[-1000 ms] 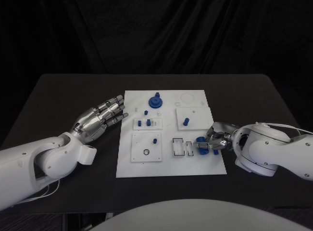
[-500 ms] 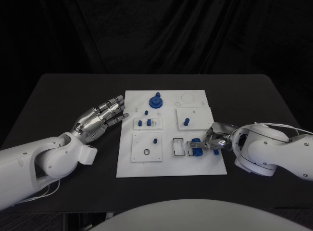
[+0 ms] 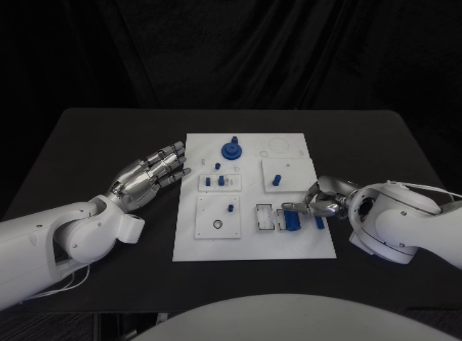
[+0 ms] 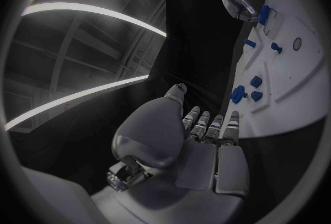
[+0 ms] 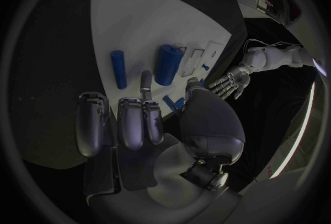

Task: Assemble the parts on the task board

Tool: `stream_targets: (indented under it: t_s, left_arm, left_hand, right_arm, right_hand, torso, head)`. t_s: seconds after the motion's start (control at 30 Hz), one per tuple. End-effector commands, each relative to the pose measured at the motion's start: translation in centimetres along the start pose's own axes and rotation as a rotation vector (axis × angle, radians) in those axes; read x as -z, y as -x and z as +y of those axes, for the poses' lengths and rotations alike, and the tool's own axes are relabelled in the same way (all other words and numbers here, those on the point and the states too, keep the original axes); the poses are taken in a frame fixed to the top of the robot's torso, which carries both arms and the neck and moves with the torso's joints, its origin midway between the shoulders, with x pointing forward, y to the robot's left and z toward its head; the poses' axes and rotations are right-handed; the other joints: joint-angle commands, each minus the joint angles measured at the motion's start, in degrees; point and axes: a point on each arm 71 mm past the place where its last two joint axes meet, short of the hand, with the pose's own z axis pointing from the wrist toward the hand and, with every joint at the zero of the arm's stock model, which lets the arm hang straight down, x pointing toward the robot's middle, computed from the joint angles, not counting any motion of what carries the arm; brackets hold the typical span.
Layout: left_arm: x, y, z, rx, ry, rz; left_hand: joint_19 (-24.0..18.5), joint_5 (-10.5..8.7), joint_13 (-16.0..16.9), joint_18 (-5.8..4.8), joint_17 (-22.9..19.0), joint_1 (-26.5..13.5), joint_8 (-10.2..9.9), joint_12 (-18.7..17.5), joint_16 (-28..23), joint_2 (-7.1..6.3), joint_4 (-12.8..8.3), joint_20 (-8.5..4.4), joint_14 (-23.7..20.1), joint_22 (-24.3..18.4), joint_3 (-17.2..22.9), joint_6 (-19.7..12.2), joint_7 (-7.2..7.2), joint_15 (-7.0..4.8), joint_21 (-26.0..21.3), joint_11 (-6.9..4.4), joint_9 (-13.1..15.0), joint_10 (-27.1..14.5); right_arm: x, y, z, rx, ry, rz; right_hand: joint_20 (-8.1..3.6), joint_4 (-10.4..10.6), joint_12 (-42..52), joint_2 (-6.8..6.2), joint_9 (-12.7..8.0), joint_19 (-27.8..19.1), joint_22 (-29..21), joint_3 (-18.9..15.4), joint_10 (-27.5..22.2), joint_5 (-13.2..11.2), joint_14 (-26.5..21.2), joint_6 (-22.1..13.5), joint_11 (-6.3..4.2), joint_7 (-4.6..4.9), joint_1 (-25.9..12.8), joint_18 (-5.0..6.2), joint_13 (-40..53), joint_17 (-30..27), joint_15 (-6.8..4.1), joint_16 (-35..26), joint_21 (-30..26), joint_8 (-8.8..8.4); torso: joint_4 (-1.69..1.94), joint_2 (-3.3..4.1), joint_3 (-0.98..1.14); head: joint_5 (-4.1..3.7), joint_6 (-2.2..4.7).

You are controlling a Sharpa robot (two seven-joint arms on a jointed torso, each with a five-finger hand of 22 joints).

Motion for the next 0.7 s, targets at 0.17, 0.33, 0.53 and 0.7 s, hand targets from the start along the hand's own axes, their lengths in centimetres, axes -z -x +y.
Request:
stream_targets:
  t_s: [0.17, 0.33, 0.53, 0.7]
  left_arm:
    - [0.0, -0.1, 0.0, 0.011, -0.010, 0.008]
    - [0.0, -0.2, 0.0, 0.010, -0.010, 0.008]
    - [-0.1, -0.3, 0.1, 0.012, -0.010, 0.012]
    - [-0.1, -0.2, 0.1, 0.012, -0.011, 0.012]
  left_hand:
    - [-0.01, 0.19, -0.02, -0.20, 0.07, -0.08, 0.27, 0.25, 0.21, 0.21, -0.01, 0.27, 0.05, 0.08, 0.39, -0.05, 0.41, 0.40, 0.23, -0.18, 0.09, -0.35]
    - [0.03, 0.17, -0.02, -0.22, 0.07, -0.11, 0.29, 0.27, 0.25, 0.20, 0.03, 0.29, 0.06, 0.13, 0.41, 0.00, 0.48, 0.46, 0.25, -0.21, 0.09, -0.36]
    - [0.05, 0.15, -0.01, -0.25, 0.07, -0.15, 0.31, 0.31, 0.27, 0.20, 0.09, 0.33, 0.07, 0.14, 0.46, 0.00, 0.64, 0.53, 0.27, -0.28, 0.10, -0.36]
    - [0.06, 0.15, -0.02, -0.25, 0.07, -0.16, 0.30, 0.30, 0.27, 0.20, 0.10, 0.33, 0.07, 0.15, 0.46, -0.02, 0.66, 0.53, 0.27, -0.28, 0.09, -0.36]
  right_arm:
    - [1.0, 3.7, 2.1, -0.035, 0.140, -0.202]
    - [0.9, 5.2, 3.1, 0.003, 0.153, -0.222]
    - [-0.4, 5.7, 4.1, 0.077, 0.154, -0.212]
    - [-1.0, 6.2, 4.9, 0.106, 0.242, -0.279]
  right_hand:
    - [0.46, 0.11, 0.15, 0.99, 0.20, 3.85, 13.12, -0.50, 5.97, 3.94, 4.95, 0.13, 0.24, -0.15, 1.53, 0.12, 15.10, 9.11, 0.52, 0.44, 0.59, 0.36]
    - [0.39, -0.03, 0.15, 2.51, 0.32, 3.91, 13.19, -0.24, 5.97, 10.35, 4.96, 0.56, 0.11, -0.32, 3.82, 0.07, 15.10, 9.33, 0.42, 0.59, 0.84, 0.68]
    - [0.37, -0.47, 0.15, 2.35, 0.60, 3.67, 13.01, -0.10, 5.97, 15.92, 4.80, -0.16, 0.15, -0.27, 9.59, 0.19, 15.10, 8.70, 0.42, 0.31, 0.40, 0.69]
    - [3.20, -4.95, -9.92, 2.80, -4.54, -4.42, 8.14, 3.01, -8.90, 21.47, -1.44, -10.59, 3.93, 3.96, 24.30, 3.39, 3.65, -5.81, 3.86, -7.94, -14.40, -5.40]
  torso:
    - [0.02, -0.13, 0.09]
    - [0.08, -0.07, 0.01]
    - [0.03, 0.05, -0.08]
    - [0.20, 0.01, -0.21]
  head:
    - [0.15, -0.01]
    - [0.09, -0.01]
    - [0.79, -0.01]
    - [0.91, -0.01]
